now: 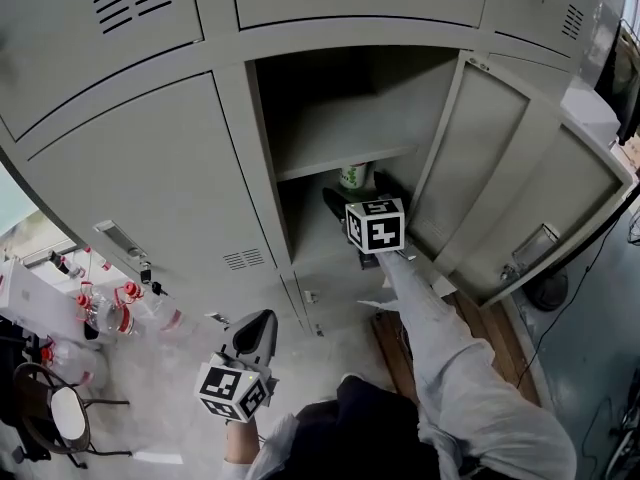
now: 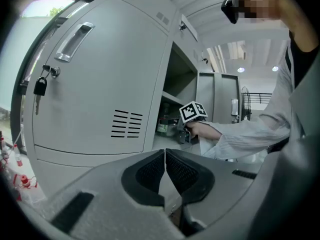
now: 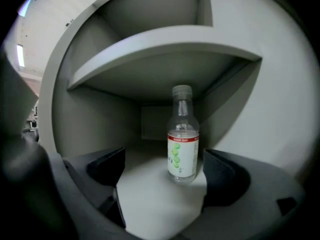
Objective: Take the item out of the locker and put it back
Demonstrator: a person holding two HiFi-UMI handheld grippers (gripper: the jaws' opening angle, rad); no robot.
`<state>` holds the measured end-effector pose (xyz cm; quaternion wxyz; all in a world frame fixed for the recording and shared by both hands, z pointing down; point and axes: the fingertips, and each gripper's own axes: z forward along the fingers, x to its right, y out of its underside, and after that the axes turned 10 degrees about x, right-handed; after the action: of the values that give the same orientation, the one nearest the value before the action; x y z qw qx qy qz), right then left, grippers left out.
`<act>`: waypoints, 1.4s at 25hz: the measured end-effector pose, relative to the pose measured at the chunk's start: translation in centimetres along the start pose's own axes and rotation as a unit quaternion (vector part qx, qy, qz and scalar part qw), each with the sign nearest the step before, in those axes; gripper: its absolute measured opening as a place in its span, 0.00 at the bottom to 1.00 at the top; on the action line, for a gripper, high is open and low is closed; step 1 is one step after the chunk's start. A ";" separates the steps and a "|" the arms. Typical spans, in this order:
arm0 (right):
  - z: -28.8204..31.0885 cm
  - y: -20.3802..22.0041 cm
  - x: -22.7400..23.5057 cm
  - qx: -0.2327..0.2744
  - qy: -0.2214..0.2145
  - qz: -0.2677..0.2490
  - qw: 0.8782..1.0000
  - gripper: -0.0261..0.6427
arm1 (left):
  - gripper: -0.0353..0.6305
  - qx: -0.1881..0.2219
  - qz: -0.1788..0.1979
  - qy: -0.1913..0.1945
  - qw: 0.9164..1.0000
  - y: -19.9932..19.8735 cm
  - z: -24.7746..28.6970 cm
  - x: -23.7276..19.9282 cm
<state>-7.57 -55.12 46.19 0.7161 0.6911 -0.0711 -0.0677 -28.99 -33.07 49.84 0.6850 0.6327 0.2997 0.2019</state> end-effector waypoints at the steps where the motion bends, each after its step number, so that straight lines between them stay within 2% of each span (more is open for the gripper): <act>1: -0.9 -0.2 -0.5 0.000 -0.005 0.004 1.000 0.74 | 0.07 -0.002 0.002 0.005 1.000 0.1 -0.3 0.2; 5: -5.3 -0.3 -2.3 -0.016 -0.017 0.022 0.999 0.74 | 0.07 -0.007 0.001 0.027 1.000 0.5 -1.4 1.1; 10: -12.5 -0.1 -4.3 -0.003 -0.032 0.039 0.999 0.74 | 0.07 -0.012 0.007 0.060 0.998 1.6 -2.3 2.8; 15: -21.1 2.3 -4.8 0.000 -0.012 0.073 0.997 0.74 | 0.07 -0.009 0.004 0.071 0.997 2.3 -3.5 3.8; 19: -25.4 2.3 -5.1 0.012 0.009 0.058 0.998 0.74 | 0.07 -0.003 -0.001 0.061 0.998 2.3 -4.3 4.0; 24: -28.3 0.1 -6.5 0.052 -0.013 0.068 0.996 0.74 | 0.07 0.022 -0.016 0.042 0.999 0.7 -4.6 4.6; 27: -30.2 -1.0 -6.3 0.070 -0.016 0.064 0.995 0.73 | 0.07 0.029 -0.012 0.040 0.999 0.1 -4.3 6.0; 29: -31.7 -1.3 -5.5 0.074 -0.009 0.061 0.995 0.65 | 0.07 0.033 -0.010 0.043 0.999 -0.3 -3.7 7.3; 31: -33.3 -1.3 -4.5 0.076 0.001 0.057 0.995 0.53 | 0.07 0.034 -0.006 0.047 0.998 -0.6 -3.2 8.7; 33: -34.6 -1.2 -3.3 0.081 0.013 0.055 0.995 0.30 | 0.07 0.031 0.003 0.051 0.998 -0.6 -2.9 10.1; 35: -35.7 -1.0 -2.2 0.082 0.020 0.052 0.995 0.18 | 0.07 0.028 0.007 0.050 0.998 -0.3 -2.8 11.2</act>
<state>-2.79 -19.76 43.93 0.6607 0.7442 -0.0978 -0.0102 -22.58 -23.66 47.72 0.6498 0.6425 0.3348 0.2300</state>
